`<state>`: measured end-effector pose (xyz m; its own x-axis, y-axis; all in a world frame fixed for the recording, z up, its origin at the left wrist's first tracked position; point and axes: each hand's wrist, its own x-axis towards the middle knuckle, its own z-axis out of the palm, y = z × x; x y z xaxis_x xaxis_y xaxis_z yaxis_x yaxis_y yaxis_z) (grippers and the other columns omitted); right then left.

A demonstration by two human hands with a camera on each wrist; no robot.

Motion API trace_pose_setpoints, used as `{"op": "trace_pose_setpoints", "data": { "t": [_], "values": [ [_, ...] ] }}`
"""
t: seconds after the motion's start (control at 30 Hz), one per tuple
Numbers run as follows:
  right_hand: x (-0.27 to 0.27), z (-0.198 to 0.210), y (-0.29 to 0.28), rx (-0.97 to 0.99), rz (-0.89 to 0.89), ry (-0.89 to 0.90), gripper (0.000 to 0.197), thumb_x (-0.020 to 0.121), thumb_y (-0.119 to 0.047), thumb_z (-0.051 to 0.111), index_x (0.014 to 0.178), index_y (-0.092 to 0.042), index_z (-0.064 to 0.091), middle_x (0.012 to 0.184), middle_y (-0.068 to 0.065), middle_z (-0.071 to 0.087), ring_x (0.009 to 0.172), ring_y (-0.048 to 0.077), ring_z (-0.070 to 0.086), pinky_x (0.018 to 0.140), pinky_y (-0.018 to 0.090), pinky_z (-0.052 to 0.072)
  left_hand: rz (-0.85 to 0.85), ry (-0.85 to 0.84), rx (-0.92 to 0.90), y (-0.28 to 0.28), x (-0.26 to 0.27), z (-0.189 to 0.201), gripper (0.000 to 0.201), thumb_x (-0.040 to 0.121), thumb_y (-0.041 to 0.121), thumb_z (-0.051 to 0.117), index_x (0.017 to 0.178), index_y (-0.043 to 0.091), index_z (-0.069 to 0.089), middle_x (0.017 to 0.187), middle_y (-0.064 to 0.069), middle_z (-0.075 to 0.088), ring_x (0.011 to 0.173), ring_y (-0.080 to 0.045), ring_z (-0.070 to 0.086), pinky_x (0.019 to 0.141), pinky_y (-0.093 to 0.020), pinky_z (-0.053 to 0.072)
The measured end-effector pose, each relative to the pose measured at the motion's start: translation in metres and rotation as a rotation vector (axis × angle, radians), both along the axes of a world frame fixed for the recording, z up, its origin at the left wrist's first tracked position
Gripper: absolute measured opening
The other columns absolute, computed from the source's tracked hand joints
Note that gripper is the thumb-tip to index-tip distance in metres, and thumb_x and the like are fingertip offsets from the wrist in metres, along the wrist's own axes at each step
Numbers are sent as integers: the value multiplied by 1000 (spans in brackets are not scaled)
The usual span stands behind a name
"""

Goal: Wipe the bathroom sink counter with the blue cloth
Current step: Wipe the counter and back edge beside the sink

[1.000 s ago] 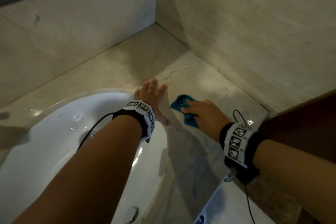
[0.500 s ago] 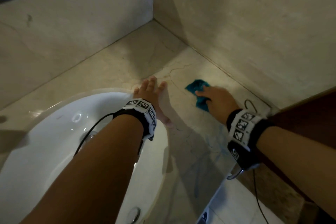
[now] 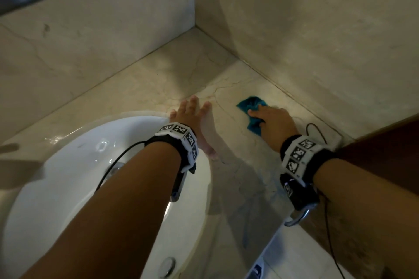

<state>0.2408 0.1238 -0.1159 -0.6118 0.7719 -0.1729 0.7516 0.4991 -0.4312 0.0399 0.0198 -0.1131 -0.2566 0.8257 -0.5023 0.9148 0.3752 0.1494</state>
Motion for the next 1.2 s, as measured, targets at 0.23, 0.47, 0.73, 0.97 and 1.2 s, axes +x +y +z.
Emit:
{"op": "trace_pose_setpoints", "data": {
  "t": [0.23, 0.47, 0.73, 0.97, 1.2],
  "values": [
    [10, -5, -57, -33, 346, -43, 48, 91, 0, 43, 131, -24, 50, 148, 4, 36, 116, 32, 43, 106, 31, 30, -14, 42, -44, 2, 3, 5, 143, 42, 70, 80, 149, 34, -9, 157, -3, -18, 145, -32, -11, 115, -53, 7],
    [-2, -4, -22, 9, 140, 2, 44, 89, 2, 43, 128, -15, 55, 139, 13, 47, 126, 32, 42, 113, 31, 25, -30, 52, -11, -2, 1, 0, 143, 41, 73, 78, 149, 35, -7, 158, -1, -15, 146, -29, -11, 116, -52, 7],
    [14, 4, -89, -21, 321, -39, 46, 91, 0, 40, 129, -22, 53, 145, 4, 39, 113, 36, 42, 105, 34, 29, -88, 58, -19, -16, 4, 9, 133, 55, 75, 70, 150, 29, -11, 158, -6, -18, 146, -26, -12, 118, -45, 6],
    [25, 3, -56, -52, 440, -49, 43, 85, 3, 53, 121, -18, 61, 140, 9, 47, 117, 37, 46, 109, 38, 31, -281, 53, -39, -25, 27, 13, 134, 54, 75, 70, 151, 26, -9, 157, -6, -22, 146, -25, -15, 117, -47, -2],
    [24, 5, -30, 19, 75, -108, 43, 94, -9, 44, 135, -18, 46, 149, 9, 33, 136, 29, 33, 116, 30, 17, -188, 19, -56, -9, 47, -3, 145, 45, 74, 75, 149, 29, -15, 156, -4, -24, 144, -29, -18, 117, -48, -2]
  ]
}}
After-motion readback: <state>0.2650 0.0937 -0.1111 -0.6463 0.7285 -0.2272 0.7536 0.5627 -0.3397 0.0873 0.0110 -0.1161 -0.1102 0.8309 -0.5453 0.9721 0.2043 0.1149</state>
